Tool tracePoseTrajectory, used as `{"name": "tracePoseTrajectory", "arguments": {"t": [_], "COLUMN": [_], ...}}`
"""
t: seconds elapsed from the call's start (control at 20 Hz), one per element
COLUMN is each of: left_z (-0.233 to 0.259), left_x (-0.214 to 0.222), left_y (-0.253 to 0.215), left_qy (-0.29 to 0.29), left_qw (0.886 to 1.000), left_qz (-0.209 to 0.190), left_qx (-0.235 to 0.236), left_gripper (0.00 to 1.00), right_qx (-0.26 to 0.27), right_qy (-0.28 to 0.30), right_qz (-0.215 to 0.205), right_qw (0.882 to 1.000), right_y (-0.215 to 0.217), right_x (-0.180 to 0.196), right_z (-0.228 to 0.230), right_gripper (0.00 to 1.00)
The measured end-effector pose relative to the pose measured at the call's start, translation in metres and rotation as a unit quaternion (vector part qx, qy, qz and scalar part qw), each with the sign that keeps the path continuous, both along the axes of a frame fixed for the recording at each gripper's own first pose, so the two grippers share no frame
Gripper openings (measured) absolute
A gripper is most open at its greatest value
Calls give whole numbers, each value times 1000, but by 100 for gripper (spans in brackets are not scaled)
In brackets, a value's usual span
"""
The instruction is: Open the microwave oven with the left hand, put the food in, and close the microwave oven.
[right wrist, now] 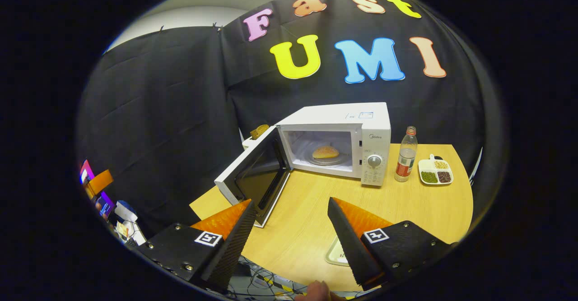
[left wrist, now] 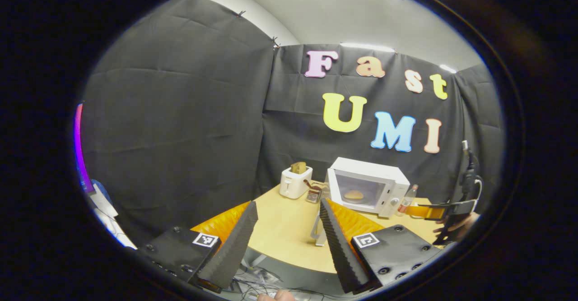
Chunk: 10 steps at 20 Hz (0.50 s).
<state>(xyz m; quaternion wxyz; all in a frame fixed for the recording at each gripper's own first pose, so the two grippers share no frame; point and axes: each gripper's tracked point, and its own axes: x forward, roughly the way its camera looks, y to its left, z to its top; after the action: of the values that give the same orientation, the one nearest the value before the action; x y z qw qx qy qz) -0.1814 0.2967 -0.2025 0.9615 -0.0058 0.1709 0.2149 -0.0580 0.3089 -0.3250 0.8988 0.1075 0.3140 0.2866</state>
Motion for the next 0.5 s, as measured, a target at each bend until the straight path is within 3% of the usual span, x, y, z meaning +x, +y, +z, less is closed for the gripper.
{"name": "tracePoseTrajectory", "arguments": {"t": [0.2, 0.4, 0.45, 0.5], "left_z": [-8, -50, -68, -83], "left_x": [14, 47, 58, 70], "left_y": [-2, 18, 28, 35], "left_qy": [0, 21, 29, 34], "left_qw": [1000, 1000, 1000, 999], "left_qz": [16, 4, 1, -7], "left_qx": [25, 12, 1, -11], "left_gripper": [87, 87, 92, 87], "right_qx": [14, 21, 16, 12], "right_qy": [-4, 0, 9, 17], "right_qz": [27, 2, -5, -10], "right_qw": [1000, 1000, 1000, 1000], "right_y": [-13, -16, -14, -11], "right_x": [-2, 0, -1, -3], "right_z": [13, 21, 17, 15], "right_gripper": [98, 98, 98, 98]}}
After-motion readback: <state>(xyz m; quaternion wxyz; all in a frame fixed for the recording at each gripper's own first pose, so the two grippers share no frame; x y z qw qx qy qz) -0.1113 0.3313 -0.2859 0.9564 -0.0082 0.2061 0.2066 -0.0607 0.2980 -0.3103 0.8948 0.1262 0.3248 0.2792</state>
